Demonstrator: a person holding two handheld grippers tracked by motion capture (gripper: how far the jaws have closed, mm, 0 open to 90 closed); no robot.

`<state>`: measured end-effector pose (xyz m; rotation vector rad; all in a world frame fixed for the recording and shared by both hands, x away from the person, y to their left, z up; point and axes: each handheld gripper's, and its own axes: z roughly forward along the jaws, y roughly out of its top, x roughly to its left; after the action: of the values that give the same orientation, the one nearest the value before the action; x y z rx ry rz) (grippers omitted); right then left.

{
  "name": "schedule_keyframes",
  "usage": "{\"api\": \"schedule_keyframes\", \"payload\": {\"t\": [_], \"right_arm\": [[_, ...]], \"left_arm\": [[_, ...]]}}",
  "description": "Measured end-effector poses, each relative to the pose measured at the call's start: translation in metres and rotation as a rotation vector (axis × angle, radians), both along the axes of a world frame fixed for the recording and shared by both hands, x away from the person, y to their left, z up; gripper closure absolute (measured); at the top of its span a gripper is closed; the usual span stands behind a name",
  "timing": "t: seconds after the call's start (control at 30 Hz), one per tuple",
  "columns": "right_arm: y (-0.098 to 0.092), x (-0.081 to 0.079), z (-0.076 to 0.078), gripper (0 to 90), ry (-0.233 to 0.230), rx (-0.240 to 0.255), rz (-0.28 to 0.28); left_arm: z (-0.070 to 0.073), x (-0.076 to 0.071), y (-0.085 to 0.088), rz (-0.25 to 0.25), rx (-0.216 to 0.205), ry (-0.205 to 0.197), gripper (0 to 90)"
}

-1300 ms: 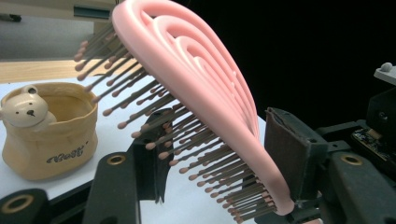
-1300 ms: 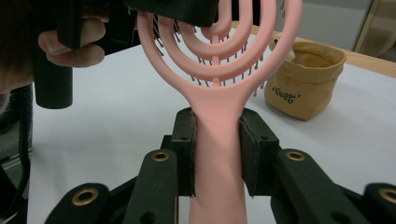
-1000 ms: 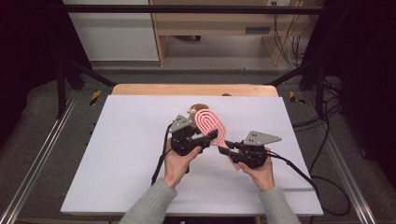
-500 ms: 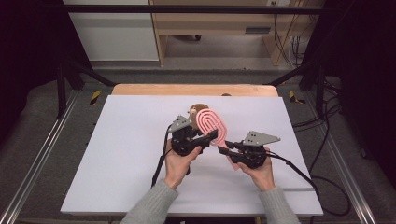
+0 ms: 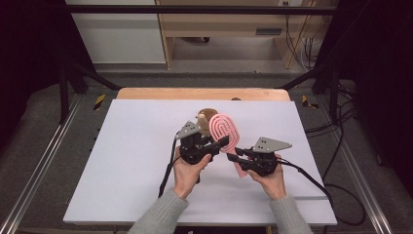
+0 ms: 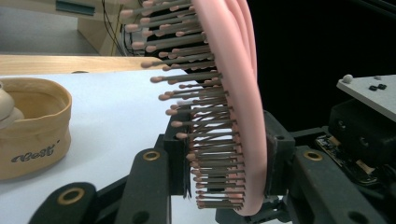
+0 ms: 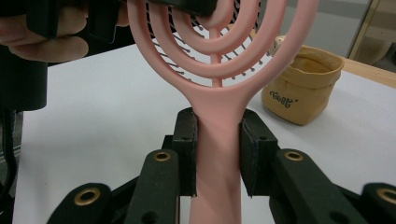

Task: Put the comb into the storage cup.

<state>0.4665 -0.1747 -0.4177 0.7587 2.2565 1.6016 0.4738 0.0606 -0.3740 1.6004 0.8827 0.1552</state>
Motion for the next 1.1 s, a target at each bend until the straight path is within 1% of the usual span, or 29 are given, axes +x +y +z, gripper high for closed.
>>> {"api": "schedule_keyframes", "payload": {"t": [0.53,0.8,0.93,1.1], "right_arm": [[-0.0005,-0.0002,0.0016,70.3,0.001,0.002,0.011],[-0.0017,0.0002,0.0029,68.0,0.012,0.01,0.007],[-0.0027,0.0004,0.0039,64.6,0.01,0.013,0.002],[-0.0047,0.0006,0.0059,56.7,0.007,0.021,-0.01]], "left_arm": [[0.0033,-0.0041,-0.0019,-0.024,0.013,-0.031,63.3],[0.0061,-0.0057,-0.0036,-0.028,0.035,-0.05,63.5],[0.0078,-0.0067,-0.0029,-0.025,0.039,-0.061,63.5],[0.0098,-0.0063,0.0003,-0.012,0.049,-0.07,63.6]]}}
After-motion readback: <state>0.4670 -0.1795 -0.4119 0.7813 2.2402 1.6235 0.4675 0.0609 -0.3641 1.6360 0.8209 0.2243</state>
